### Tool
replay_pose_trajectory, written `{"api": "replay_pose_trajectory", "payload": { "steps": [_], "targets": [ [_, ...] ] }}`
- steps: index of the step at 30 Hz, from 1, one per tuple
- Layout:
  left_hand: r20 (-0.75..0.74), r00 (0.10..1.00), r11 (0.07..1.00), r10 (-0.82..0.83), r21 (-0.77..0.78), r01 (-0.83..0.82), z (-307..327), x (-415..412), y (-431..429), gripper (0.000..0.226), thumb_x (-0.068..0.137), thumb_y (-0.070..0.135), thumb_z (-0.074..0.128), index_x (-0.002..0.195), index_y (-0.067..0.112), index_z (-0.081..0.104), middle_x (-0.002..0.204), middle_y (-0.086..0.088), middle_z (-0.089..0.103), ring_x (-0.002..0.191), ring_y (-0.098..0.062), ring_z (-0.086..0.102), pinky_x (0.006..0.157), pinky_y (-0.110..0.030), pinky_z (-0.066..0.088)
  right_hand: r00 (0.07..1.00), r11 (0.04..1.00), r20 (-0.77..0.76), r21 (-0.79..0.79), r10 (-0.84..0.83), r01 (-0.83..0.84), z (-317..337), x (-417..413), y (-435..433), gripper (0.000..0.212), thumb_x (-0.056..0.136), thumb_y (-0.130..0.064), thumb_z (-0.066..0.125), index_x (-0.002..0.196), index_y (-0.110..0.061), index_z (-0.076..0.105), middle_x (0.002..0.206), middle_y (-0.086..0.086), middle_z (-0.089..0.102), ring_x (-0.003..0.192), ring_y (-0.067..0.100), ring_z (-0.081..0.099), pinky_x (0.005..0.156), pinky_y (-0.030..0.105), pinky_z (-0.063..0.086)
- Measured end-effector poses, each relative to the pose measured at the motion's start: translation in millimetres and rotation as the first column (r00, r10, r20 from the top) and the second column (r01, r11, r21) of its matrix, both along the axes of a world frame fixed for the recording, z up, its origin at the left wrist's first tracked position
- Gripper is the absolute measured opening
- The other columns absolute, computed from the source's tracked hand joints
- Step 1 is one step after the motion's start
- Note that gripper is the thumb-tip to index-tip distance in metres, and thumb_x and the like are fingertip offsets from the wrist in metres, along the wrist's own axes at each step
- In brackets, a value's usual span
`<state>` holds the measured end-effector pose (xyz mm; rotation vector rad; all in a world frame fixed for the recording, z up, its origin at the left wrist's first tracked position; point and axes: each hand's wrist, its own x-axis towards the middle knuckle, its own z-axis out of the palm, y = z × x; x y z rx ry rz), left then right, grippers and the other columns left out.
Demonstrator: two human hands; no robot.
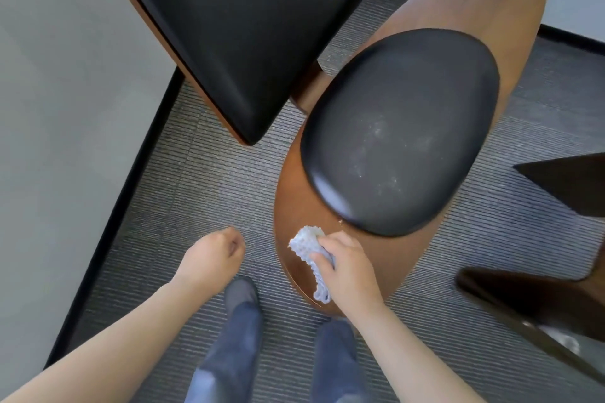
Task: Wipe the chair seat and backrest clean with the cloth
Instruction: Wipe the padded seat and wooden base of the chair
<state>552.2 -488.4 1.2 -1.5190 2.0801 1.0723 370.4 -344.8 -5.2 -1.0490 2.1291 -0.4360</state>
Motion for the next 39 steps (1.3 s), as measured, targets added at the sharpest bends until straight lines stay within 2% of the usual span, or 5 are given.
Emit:
{"api": "replay_pose_trajectory", "payload": {
  "steps": [6, 13, 25, 32, 39],
  "targets": [
    [0.024, 0.997, 0.997, 0.073, 0.039, -0.073, -10, 11, 26, 0.022, 0.094, 0.023, 0.049, 0.105, 0.012, 0.065, 0.099, -0.006, 0.070, 0.091, -0.026, 0.065, 0.083, -0.037, 0.052, 0.996, 0.997, -0.051, 0.033, -0.072, 0.074, -14, 35, 13, 0.027, 0.092, -0.027, 0.056, 0.116, -0.016, 0.064, 0.111, -0.004, 0.056, 0.101, 0.017, 0.047, 0.087, 0.034, 0.047],
    [0.030, 0.997, 0.997, 0.073, 0.028, -0.074, -16, 6, 36, 0.026, 0.095, 0.029, 0.048, 0.104, 0.011, 0.065, 0.097, -0.007, 0.071, 0.090, -0.027, 0.064, 0.081, -0.036, 0.052, 0.995, 0.998, -0.087, 0.031, -0.050, 0.052, -35, 48, 29, 0.034, 0.091, -0.041, 0.053, 0.113, -0.019, 0.066, 0.109, -0.004, 0.056, 0.096, 0.017, 0.047, 0.083, 0.033, 0.048],
    [0.023, 0.999, 0.997, 0.030, 0.071, -0.032, -17, -24, 44, 0.025, 0.095, 0.030, 0.048, 0.109, 0.016, 0.063, 0.101, -0.001, 0.070, 0.092, -0.021, 0.063, 0.081, -0.032, 0.051, 0.965, 0.987, -0.228, 0.068, -0.127, 0.146, -33, 8, 95, 0.024, 0.090, -0.033, 0.060, 0.103, -0.015, 0.069, 0.103, -0.006, 0.057, 0.088, 0.016, 0.049, 0.074, 0.032, 0.051],
    [-0.079, 0.993, 0.980, 0.091, 0.182, -0.076, -25, -34, 58, 0.045, 0.094, 0.021, 0.055, 0.138, 0.020, 0.048, 0.131, 0.003, 0.058, 0.103, -0.015, 0.063, 0.099, -0.031, 0.046, 0.958, 0.946, -0.189, 0.202, -0.216, 0.253, -29, -28, 102, 0.020, 0.090, -0.027, 0.057, 0.092, -0.012, 0.069, 0.101, -0.001, 0.054, 0.077, 0.016, 0.055, 0.065, 0.030, 0.047],
    [-0.178, 0.954, 0.943, 0.243, 0.272, -0.190, -38, -23, 61, 0.042, 0.093, 0.012, 0.057, 0.135, 0.019, 0.053, 0.132, 0.005, 0.059, 0.112, -0.009, 0.060, 0.105, -0.030, 0.043, 0.958, 0.962, -0.095, -0.063, -0.271, 0.266, -26, -23, 35, 0.030, 0.089, -0.027, 0.060, 0.117, -0.015, 0.065, 0.107, -0.003, 0.057, 0.095, 0.014, 0.056, 0.081, 0.032, 0.051]
  ]
}}
